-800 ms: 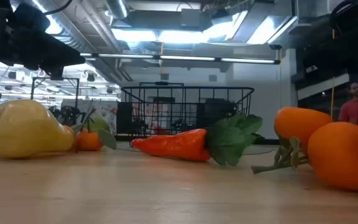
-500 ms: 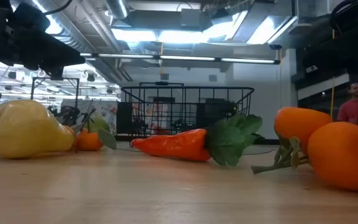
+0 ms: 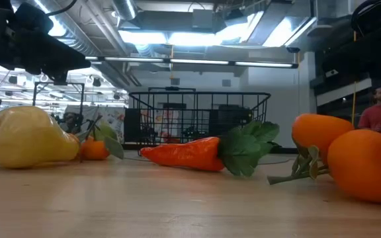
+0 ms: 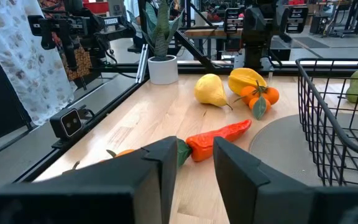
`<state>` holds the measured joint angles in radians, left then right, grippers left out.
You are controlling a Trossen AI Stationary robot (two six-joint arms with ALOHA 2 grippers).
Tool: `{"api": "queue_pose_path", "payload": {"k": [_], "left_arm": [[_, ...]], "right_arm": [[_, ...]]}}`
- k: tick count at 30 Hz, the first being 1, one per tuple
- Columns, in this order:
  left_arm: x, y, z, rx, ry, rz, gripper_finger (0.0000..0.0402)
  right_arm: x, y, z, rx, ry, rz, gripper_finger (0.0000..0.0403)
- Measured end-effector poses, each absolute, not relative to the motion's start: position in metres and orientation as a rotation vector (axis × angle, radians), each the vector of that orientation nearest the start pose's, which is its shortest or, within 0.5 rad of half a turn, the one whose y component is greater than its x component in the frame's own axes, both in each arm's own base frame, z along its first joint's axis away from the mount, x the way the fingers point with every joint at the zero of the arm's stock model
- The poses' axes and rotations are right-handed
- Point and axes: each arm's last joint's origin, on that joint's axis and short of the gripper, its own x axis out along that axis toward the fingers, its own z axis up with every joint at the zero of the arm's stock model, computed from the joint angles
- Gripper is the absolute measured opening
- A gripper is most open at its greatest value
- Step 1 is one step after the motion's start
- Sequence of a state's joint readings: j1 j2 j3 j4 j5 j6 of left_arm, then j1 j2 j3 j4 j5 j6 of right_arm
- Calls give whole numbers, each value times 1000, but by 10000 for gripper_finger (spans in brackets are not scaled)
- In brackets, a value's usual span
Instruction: Build produce basket
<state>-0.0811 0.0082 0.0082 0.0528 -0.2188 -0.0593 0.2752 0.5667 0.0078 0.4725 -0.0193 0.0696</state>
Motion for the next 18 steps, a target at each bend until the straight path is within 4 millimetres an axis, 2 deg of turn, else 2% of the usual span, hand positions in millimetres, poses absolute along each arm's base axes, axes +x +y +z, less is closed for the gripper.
{"api": "queue_pose_path", "payload": {"k": [18], "left_arm": [[97, -2, 171, -67, -56, 136, 110]], "right_arm": [[128, 36, 159, 66, 85, 282, 103]]}}
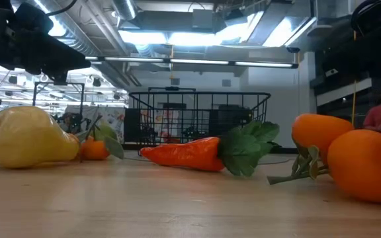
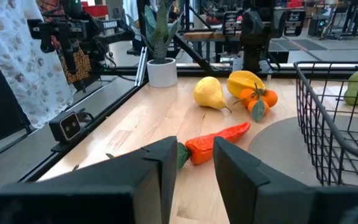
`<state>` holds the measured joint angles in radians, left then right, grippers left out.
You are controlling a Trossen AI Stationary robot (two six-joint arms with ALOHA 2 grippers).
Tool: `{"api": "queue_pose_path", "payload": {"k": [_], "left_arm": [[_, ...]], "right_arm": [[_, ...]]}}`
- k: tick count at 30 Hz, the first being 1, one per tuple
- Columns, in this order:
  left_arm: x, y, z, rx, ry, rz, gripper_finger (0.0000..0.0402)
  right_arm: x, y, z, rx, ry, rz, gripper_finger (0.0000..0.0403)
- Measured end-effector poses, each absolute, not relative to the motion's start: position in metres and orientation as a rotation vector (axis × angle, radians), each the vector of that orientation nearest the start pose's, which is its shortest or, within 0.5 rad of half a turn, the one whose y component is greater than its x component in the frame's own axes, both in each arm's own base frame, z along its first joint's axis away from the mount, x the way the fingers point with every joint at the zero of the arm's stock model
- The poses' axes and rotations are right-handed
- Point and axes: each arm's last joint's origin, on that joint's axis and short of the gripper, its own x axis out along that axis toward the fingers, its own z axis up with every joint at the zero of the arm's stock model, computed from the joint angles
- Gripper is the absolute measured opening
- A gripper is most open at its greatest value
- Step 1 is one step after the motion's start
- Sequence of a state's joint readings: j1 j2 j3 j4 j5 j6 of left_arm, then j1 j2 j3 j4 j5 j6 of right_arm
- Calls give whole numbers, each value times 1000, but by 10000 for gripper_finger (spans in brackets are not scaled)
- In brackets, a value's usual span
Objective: Build produce basket
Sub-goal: Put the violet eggplant into the black wire basket
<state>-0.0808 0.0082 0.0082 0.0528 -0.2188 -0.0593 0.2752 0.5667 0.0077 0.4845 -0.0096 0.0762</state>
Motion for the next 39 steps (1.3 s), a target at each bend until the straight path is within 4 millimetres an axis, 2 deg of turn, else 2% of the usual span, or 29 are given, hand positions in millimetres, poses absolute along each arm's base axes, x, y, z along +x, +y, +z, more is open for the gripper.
{"api": "queue_pose_path", "payload": {"k": [12, 20, 39], "left_arm": [[97, -2, 171, -67, -56, 136, 110], [97, -2, 171, -67, -56, 136, 110], [97, -2, 171, -67, -56, 136, 110]], "right_arm": [[128, 36, 162, 346, 90, 270, 103], [129, 32, 168, 362, 4, 115, 103], [134, 35, 173, 382, -61, 124, 103]]}}
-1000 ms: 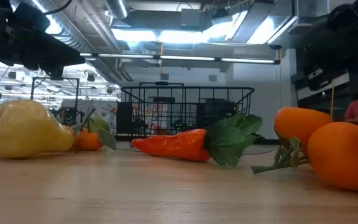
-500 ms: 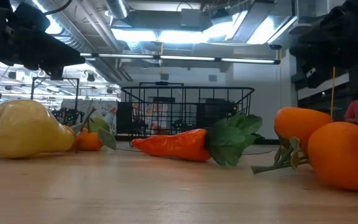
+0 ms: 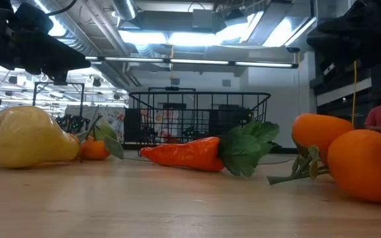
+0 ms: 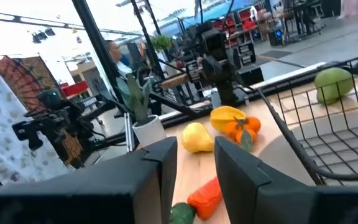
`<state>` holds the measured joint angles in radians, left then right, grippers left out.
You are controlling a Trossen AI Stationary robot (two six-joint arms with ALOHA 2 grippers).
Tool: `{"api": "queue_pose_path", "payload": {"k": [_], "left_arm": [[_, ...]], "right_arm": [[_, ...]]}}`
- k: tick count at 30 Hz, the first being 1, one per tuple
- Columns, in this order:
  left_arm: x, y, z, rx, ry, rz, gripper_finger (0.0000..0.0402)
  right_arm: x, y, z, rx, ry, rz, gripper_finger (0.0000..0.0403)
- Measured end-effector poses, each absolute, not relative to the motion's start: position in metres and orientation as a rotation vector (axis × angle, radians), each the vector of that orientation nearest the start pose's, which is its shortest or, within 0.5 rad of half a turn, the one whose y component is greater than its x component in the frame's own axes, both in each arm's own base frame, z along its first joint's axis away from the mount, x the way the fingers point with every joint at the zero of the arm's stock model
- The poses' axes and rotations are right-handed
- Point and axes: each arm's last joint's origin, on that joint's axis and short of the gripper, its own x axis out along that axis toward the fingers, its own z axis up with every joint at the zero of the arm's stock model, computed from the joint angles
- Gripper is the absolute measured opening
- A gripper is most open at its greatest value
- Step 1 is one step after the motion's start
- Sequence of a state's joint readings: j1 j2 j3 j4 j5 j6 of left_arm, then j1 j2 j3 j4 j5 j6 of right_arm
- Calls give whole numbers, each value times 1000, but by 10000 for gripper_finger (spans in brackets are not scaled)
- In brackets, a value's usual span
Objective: Build produce basket
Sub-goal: Put the violet eggplant into the black wire basket
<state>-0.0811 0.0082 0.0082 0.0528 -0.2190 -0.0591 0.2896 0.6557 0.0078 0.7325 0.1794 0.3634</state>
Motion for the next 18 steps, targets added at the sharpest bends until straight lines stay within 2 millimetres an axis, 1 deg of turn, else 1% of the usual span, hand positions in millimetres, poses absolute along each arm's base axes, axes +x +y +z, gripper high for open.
{"api": "queue_pose_path", "payload": {"k": [3, 7, 10, 15, 18], "left_arm": [[97, -2, 171, -67, -56, 136, 110], [97, -2, 171, -67, -56, 136, 110], [97, -2, 171, -67, -56, 136, 110], [97, -2, 171, -67, -56, 136, 110], [97, -2, 171, -67, -56, 136, 110]], "right_arm": [[137, 36, 168, 397, -29, 88, 103], [144, 38, 168, 450, 3, 53, 103], [151, 40, 175, 435, 3, 40, 103], [167, 42, 191, 379, -23, -39, 103], [177, 45, 201, 335, -29, -42, 103]]}}
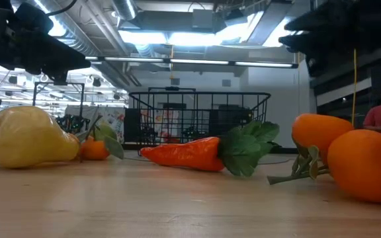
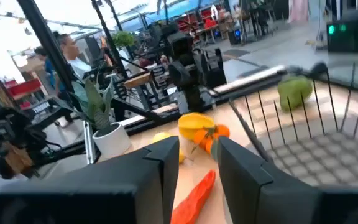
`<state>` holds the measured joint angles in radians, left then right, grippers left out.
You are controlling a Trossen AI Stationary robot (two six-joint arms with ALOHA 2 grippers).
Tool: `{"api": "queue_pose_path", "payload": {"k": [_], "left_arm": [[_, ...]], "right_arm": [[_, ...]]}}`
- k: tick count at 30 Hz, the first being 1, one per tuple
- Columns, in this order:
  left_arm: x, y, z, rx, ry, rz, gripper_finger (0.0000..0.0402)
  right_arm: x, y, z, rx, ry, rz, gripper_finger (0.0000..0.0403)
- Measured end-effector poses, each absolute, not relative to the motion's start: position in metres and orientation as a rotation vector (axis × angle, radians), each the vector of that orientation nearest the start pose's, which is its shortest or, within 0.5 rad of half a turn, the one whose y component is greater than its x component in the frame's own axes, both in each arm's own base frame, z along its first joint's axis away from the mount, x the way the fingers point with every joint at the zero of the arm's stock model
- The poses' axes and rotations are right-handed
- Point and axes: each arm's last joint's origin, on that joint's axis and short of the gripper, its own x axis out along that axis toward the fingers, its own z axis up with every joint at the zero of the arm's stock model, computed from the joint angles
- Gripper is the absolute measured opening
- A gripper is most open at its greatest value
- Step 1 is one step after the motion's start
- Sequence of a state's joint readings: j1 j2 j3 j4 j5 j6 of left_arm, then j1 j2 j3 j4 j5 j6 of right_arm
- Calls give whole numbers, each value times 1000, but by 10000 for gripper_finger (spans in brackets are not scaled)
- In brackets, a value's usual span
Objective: Build produce basket
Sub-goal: Put the violet eggplant into the black wire basket
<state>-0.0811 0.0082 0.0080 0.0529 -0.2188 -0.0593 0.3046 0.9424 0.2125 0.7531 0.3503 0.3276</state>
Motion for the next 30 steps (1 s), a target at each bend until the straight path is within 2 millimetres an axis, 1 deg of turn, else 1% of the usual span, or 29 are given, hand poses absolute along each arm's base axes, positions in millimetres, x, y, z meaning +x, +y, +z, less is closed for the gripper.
{"api": "queue_pose_path", "payload": {"k": [5, 11, 20, 30], "left_arm": [[97, -2, 171, -67, -56, 137, 110], [97, -2, 171, -67, -56, 136, 110], [97, -2, 171, -67, -56, 136, 110], [97, -2, 171, -67, -56, 136, 110]], "right_arm": [[192, 50, 204, 301, 6, -46, 103], [200, 53, 192, 281, 79, -56, 103], [205, 54, 179, 261, 140, -65, 103], [207, 55, 175, 251, 162, -68, 103]]}}
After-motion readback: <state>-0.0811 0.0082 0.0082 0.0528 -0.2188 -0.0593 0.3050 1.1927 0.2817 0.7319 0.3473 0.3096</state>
